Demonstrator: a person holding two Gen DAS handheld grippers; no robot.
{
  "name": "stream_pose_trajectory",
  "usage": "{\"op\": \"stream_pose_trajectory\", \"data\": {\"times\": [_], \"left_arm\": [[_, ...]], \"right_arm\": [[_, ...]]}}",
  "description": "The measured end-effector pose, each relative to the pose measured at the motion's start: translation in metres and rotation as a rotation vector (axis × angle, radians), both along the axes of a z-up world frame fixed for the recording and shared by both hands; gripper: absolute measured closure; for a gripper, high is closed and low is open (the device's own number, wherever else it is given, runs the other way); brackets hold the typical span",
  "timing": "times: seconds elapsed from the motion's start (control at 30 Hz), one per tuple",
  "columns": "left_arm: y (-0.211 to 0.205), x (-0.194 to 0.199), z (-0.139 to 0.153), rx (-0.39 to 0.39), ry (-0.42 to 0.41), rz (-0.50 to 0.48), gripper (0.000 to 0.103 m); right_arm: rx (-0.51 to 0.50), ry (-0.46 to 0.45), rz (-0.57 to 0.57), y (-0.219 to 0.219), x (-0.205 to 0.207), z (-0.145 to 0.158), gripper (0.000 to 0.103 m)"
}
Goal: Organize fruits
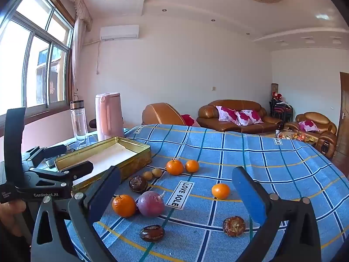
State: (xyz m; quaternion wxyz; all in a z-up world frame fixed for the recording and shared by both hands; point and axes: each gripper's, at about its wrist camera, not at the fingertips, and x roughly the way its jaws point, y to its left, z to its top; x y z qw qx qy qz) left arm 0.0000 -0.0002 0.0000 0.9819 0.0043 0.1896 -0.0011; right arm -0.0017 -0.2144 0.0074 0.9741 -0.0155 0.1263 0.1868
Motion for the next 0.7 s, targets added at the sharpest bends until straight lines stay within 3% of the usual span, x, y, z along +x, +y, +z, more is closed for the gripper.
{"op": "stream_pose_trajectory", "data": {"times": [0.2,0.7], "left_arm": [[-0.013,-0.003,-0.002,0.063,-0.006,-0.013,0.0],[-0.006,-0.005,-0.002,0.037,-0.005,-0.016,0.0]], "right_arm": [[-0.008,-0.005,0.001,0.004,-0.004,-0.002,0.001],[-0.018,0.007,0.009,0.009,-0.008,-0.006,0.001]]}}
